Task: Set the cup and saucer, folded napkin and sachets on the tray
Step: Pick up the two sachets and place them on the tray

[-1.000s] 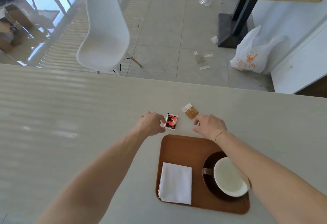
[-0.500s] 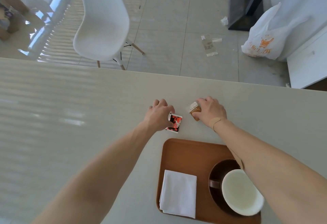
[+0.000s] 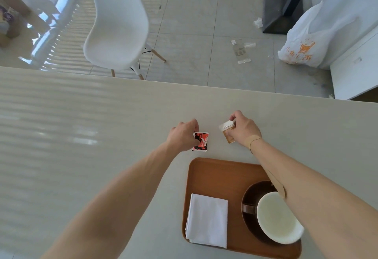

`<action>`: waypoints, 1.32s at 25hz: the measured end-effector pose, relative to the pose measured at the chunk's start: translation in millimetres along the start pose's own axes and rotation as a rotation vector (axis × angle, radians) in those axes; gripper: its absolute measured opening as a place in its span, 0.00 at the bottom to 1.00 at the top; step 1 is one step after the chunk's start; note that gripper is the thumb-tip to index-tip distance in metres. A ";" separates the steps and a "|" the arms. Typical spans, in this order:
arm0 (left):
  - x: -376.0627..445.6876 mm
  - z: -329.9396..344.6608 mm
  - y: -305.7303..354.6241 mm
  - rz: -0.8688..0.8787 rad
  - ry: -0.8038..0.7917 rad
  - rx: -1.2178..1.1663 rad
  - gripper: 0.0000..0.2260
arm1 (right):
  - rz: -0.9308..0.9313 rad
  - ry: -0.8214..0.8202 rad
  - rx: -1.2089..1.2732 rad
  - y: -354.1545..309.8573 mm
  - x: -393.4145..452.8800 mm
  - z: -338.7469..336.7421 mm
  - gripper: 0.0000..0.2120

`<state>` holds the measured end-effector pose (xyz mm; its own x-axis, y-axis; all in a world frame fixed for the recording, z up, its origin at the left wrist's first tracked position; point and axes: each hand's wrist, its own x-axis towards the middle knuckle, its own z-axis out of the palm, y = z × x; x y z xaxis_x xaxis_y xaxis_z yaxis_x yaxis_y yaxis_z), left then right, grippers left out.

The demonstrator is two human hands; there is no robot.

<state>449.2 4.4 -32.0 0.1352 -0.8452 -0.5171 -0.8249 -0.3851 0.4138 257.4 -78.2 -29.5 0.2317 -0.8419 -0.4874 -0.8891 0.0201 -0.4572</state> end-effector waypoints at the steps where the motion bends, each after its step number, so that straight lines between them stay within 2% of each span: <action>1: -2.7 -0.4 -0.8 -0.017 -0.002 -0.040 0.13 | 0.013 -0.009 0.032 1.2 -5.1 -1.8 0.14; 5: -23.3 0.3 -1.1 -0.041 0.053 -0.209 0.05 | 0.026 0.011 0.114 6.8 -32.5 -7.9 0.12; 11: -55.5 4.5 -2.3 -0.014 0.139 -0.323 0.05 | -0.023 0.035 0.209 11.0 -79.2 -4.0 0.10; 16: -78.7 15.0 -5.6 0.003 0.123 -0.358 0.05 | -0.039 -0.075 0.167 17.2 -104.5 10.5 0.08; 19: -86.0 24.7 -7.9 0.022 -0.003 -0.287 0.04 | -0.010 -0.121 0.108 21.1 -108.9 22.4 0.08; 22: -88.5 32.7 -6.9 0.029 -0.033 -0.203 0.04 | 0.007 -0.153 0.057 22.6 -109.3 33.0 0.09; 25: -87.0 37.8 -1.2 0.013 0.018 -0.115 0.06 | 0.012 -0.133 0.032 22.0 -107.9 41.0 0.08; 30: -83.7 51.8 1.3 0.131 0.193 0.184 0.08 | -0.010 -0.008 -0.091 20.6 -109.0 50.2 0.05; 33: -82.2 58.5 2.2 0.180 0.201 0.256 0.08 | -0.076 0.047 -0.203 22.2 -111.9 55.1 0.04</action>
<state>404.2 94.7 -32.4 0.0598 -0.9565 -0.2856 -0.9522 -0.1405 0.2711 233.4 46.2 -26.1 0.2862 -0.8611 -0.4202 -0.9323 -0.1490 -0.3297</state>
